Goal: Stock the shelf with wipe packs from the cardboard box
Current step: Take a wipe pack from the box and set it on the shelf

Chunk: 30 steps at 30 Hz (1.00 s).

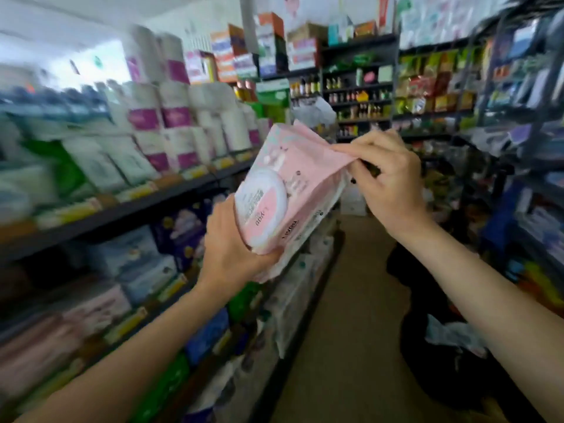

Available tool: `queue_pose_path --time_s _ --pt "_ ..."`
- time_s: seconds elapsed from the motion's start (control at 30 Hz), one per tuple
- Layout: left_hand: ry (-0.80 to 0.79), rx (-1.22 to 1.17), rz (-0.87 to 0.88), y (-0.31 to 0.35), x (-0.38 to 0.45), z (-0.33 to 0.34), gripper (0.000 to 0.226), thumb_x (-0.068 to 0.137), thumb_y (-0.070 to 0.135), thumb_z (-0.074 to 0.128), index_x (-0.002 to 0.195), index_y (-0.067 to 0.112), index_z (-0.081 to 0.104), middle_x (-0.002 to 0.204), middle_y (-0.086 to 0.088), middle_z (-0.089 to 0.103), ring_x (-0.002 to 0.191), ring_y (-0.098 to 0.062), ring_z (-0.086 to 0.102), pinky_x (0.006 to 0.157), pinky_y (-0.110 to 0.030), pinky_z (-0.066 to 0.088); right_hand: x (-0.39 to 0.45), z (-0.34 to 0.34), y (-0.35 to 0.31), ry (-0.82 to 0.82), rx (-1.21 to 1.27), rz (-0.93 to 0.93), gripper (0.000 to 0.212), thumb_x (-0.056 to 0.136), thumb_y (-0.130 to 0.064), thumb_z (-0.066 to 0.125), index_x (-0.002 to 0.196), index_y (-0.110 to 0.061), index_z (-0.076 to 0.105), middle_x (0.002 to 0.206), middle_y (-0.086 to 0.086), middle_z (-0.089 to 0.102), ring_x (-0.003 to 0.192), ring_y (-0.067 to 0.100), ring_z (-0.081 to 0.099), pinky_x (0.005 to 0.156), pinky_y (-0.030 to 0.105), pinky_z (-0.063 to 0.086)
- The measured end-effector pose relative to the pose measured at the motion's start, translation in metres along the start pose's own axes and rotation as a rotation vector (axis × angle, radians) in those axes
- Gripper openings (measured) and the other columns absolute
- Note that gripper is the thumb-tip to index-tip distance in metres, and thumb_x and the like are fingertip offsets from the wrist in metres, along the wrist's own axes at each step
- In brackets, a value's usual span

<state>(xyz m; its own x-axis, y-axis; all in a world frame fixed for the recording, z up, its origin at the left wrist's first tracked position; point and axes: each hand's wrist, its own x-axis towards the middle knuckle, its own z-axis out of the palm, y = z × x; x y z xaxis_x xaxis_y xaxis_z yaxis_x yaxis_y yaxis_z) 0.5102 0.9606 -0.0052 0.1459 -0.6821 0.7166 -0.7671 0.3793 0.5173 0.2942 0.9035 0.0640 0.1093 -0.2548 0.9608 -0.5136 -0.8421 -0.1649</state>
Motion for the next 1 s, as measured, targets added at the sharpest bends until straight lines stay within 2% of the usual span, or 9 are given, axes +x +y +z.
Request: queue_pose_path --time_s 0.1,0.2,0.3,0.4,0.53,0.67,0.8,0.93,1.0 --pt "0.229 0.416 0.189 -0.002 0.032 -0.090 0.093 0.052 0.060 0.055 0.128 0.008 0.041 0.114 -0.012 0.049 0.104 -0.022 0.038 0.085 -0.038 0.034 0.030 0.034 -0.034 -0.034 -0.008 0.020 0.028 0.081 -0.001 0.062 0.107 -0.005 0.069 0.089 0.016 0.062 0.088 0.027 0.053 0.080 0.020 0.039" --pt "0.328 0.800 0.397 -0.005 0.050 -0.173 0.087 0.063 0.065 0.055 0.129 0.010 0.041 0.118 -0.017 0.050 0.103 -0.028 0.038 0.087 -0.045 0.036 0.050 0.072 -0.079 -0.200 -0.159 -0.016 0.061 0.074 -0.017 0.073 0.129 -0.006 0.051 0.118 0.020 0.047 0.111 0.037 0.043 0.096 0.047 0.042" --pt "0.344 1.053 0.536 -0.005 0.058 -0.235 0.078 0.072 0.059 0.056 0.130 0.010 0.043 0.121 -0.015 0.051 0.104 -0.032 0.041 0.089 -0.046 0.034 0.063 0.102 -0.130 -0.144 -0.144 -0.203 0.098 0.066 -0.049 0.071 0.139 0.001 0.029 0.137 0.016 0.027 0.127 0.030 0.028 0.107 0.044 0.029" --pt "0.371 1.173 0.568 -0.002 0.059 -0.277 0.071 0.073 0.051 0.055 0.129 0.010 0.041 0.121 -0.015 0.049 0.106 -0.033 0.039 0.087 -0.045 0.031 0.079 0.134 -0.165 -0.016 -0.066 -0.268 0.109 0.064 -0.060 0.063 0.137 0.007 0.020 0.143 0.021 0.023 0.131 0.031 0.023 0.108 0.043 0.026" --pt "0.388 1.283 0.537 -0.004 0.055 -0.316 0.076 0.074 0.061 0.050 0.130 0.010 0.039 0.122 -0.011 0.040 0.108 -0.032 0.037 0.091 -0.046 0.033 0.100 0.167 -0.193 -0.058 0.163 -0.236 0.119 0.059 -0.069 0.059 0.142 0.003 0.012 0.147 0.027 0.021 0.137 0.030 0.017 0.110 0.046 0.026" --pt "0.497 1.313 0.404 -0.013 0.059 -0.338 0.079 0.066 0.056 0.048 0.130 0.010 0.038 0.122 -0.018 0.050 0.108 -0.032 0.036 0.090 -0.051 0.040 0.119 0.193 -0.218 -0.208 0.648 0.159 0.110 0.058 -0.048 0.077 0.145 -0.013 0.020 0.149 0.012 0.022 0.138 0.023 0.024 0.112 0.037 0.028" --pt "0.652 1.427 0.368 -0.016 0.099 -0.348 0.072 0.066 0.041 0.053 0.130 0.012 0.038 0.124 -0.010 0.037 0.108 -0.030 0.032 0.090 -0.049 0.035 0.132 0.210 -0.251 -0.661 1.710 0.774 0.038 0.074 -0.018 0.071 0.107 -0.011 0.054 0.125 0.014 0.053 0.109 0.026 0.060 0.097 0.039 0.049" --pt "0.629 1.795 0.649 -0.030 0.142 -0.354 0.063 0.074 0.022 0.061 0.133 0.016 0.038 0.124 -0.006 0.035 0.110 -0.027 0.034 0.096 -0.045 0.024 0.170 0.223 -0.269 -0.732 2.037 0.841 0.069 0.059 -0.034 0.072 0.122 -0.012 0.054 0.122 0.011 0.061 0.111 0.023 0.057 0.104 0.041 0.039" --pt "0.558 1.875 0.834 -0.036 0.155 -0.347 0.058 0.078 0.016 0.056 0.134 0.016 0.038 0.125 -0.007 0.041 0.109 -0.026 0.038 0.096 -0.045 0.027 0.186 0.233 -0.266 -0.691 2.159 0.976 0.054 0.069 -0.031 0.073 0.117 -0.011 0.056 0.116 0.012 0.063 0.110 0.026 0.057 0.101 0.045 0.041"
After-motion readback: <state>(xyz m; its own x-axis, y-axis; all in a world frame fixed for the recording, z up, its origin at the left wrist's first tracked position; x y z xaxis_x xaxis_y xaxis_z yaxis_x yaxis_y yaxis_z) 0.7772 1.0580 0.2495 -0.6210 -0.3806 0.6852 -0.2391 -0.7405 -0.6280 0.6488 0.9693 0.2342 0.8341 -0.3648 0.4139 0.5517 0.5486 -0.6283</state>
